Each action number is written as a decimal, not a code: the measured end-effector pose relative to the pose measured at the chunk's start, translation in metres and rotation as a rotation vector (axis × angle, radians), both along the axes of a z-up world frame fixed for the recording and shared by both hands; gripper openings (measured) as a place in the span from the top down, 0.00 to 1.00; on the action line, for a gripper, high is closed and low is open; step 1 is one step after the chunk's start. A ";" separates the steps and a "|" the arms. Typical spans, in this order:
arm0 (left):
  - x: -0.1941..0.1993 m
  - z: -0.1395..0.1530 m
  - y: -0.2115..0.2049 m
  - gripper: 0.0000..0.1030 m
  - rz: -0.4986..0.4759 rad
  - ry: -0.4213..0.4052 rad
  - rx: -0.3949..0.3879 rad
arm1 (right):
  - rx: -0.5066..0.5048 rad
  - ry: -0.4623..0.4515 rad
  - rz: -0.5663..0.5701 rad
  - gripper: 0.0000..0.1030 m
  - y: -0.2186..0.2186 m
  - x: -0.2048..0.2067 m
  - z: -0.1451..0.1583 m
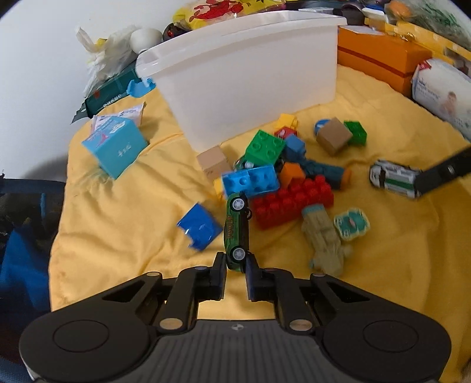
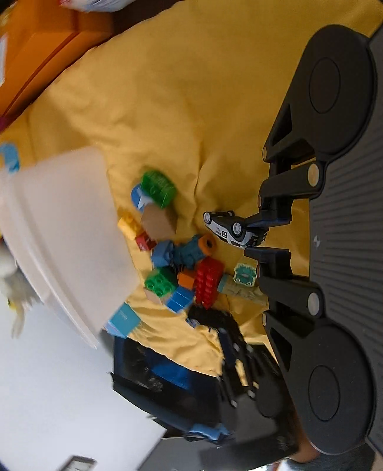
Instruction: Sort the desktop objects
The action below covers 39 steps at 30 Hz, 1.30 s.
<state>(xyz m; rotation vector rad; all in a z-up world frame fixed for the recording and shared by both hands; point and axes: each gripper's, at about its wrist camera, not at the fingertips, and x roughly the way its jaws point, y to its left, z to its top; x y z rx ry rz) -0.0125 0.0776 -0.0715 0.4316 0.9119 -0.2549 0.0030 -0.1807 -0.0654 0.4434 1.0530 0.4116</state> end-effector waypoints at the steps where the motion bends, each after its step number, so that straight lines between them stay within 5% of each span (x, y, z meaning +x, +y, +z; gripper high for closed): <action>1: -0.004 0.000 0.002 0.85 0.001 0.001 0.010 | 0.000 0.004 -0.006 0.84 -0.002 0.000 -0.001; 6: -0.021 -0.004 0.001 0.85 -0.046 -0.005 0.057 | -0.022 0.001 -0.037 0.84 -0.007 0.001 -0.003; 11: -0.025 0.000 -0.007 0.83 -0.041 -0.025 0.023 | -0.061 0.021 -0.094 0.81 -0.021 0.001 -0.011; 22: -0.005 0.012 0.026 0.66 0.160 0.011 -0.266 | -0.366 -0.183 -0.020 0.72 -0.016 -0.013 0.010; 32: 0.019 -0.004 0.028 0.54 0.189 0.075 -0.293 | -0.398 -0.278 0.065 0.72 0.009 -0.019 0.025; 37: 0.020 -0.009 0.024 0.55 0.175 0.056 -0.214 | -0.410 -0.299 0.087 0.69 0.019 -0.020 0.027; 39: 0.019 -0.013 0.024 0.64 0.146 0.069 -0.206 | -0.406 -0.297 0.092 0.67 0.020 -0.020 0.026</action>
